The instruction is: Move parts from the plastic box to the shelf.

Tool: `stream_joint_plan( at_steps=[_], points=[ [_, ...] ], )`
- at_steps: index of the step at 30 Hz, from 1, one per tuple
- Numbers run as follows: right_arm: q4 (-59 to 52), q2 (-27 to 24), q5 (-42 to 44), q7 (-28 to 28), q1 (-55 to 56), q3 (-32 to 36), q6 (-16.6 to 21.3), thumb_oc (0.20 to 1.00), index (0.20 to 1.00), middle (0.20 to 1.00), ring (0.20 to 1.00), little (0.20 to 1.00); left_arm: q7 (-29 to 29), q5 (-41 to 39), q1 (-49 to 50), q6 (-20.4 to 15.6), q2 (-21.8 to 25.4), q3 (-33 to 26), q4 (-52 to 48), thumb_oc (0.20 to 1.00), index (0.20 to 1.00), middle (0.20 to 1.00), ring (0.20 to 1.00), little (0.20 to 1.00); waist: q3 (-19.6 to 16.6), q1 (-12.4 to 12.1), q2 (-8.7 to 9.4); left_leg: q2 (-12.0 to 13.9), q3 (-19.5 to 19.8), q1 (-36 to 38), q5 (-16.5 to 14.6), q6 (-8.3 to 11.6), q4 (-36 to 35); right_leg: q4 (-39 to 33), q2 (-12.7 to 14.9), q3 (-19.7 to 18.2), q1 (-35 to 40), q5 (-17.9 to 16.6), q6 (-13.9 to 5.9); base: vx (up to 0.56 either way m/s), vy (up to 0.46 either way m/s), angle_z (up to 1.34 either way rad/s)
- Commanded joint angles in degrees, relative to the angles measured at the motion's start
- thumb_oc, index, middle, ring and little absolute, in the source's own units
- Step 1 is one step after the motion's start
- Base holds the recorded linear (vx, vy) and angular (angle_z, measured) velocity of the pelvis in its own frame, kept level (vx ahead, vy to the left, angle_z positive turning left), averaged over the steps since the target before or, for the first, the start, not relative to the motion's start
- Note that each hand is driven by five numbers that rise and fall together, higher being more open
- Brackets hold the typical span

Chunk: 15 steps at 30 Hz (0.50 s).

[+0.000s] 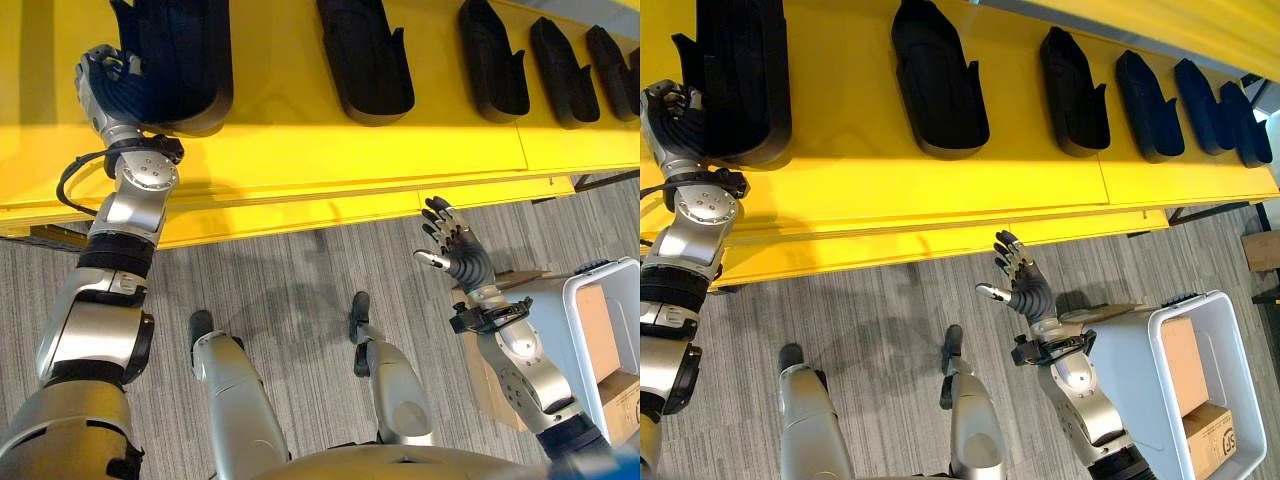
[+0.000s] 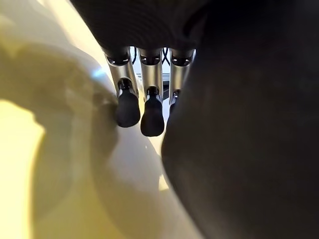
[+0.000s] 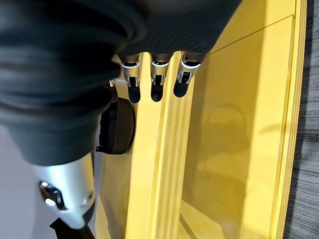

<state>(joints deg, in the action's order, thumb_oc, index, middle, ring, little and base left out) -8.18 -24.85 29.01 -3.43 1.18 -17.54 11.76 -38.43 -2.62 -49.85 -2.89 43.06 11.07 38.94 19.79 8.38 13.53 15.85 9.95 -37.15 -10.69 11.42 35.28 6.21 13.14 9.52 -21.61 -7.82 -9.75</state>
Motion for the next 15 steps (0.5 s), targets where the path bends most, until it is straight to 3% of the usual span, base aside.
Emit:
stream_joint_plan(
  at_steps=[1, 12, 13, 15],
  points=[
    [-3.96, -3.82, 1.72, 0.28, -1.20, 3.29, 3.89, 1.000, 1.000, 1.000, 1.000, 1.000, 0.59, 1.23, -4.59, -1.51, 2.30, 0.74, 3.81, 0.200, 0.200, 0.200, 0.200, 0.200, -1.26, -0.07, -2.05, -3.01, -6.57, 3.45, 5.11, -5.73, -9.06, 10.50, 0.71, 0.64, -1.47, 7.95, 0.07, 0.00, 0.000, 0.00],
    [-4.37, -4.05, 1.85, 0.35, -0.29, 3.94, 4.04, 1.000, 1.000, 1.000, 1.000, 1.000, 0.48, -0.26, -2.73, -1.87, 2.36, -0.77, 2.89, 0.200, 0.200, 0.200, 0.200, 0.200, -1.77, -0.08, -2.56, -2.87, -5.94, 1.03, 5.16, -5.69, -8.29, 11.40, 0.33, 0.88, -3.46, 8.38, 0.33, 0.01, -0.007, -0.01],
    [-4.32, -4.10, 1.90, 0.39, -0.18, 3.94, 3.93, 1.000, 1.000, 1.000, 1.000, 1.000, 0.31, -0.67, -2.24, -1.95, 2.13, -1.42, 2.05, 0.200, 0.200, 0.200, 0.200, 0.200, -2.22, -0.22, -2.79, -2.52, -5.63, 1.30, 3.42, -5.33, -8.00, 11.90, -0.10, 0.73, -3.22, 9.71, -0.07, 0.00, 0.000, 0.00],
    [-4.29, -4.13, 1.95, 0.51, -0.20, 3.99, 3.91, 1.000, 1.000, 1.000, 1.000, 1.000, 0.28, -0.76, -2.10, -1.95, 2.10, -1.75, 1.93, 0.200, 0.200, 0.200, 0.200, 0.200, -2.16, -0.18, -2.66, -2.82, -5.67, 0.42, 5.04, -5.63, -8.15, 11.56, 0.15, 1.06, -3.89, 8.46, 0.36, 0.00, 0.000, 0.00]
  ],
)
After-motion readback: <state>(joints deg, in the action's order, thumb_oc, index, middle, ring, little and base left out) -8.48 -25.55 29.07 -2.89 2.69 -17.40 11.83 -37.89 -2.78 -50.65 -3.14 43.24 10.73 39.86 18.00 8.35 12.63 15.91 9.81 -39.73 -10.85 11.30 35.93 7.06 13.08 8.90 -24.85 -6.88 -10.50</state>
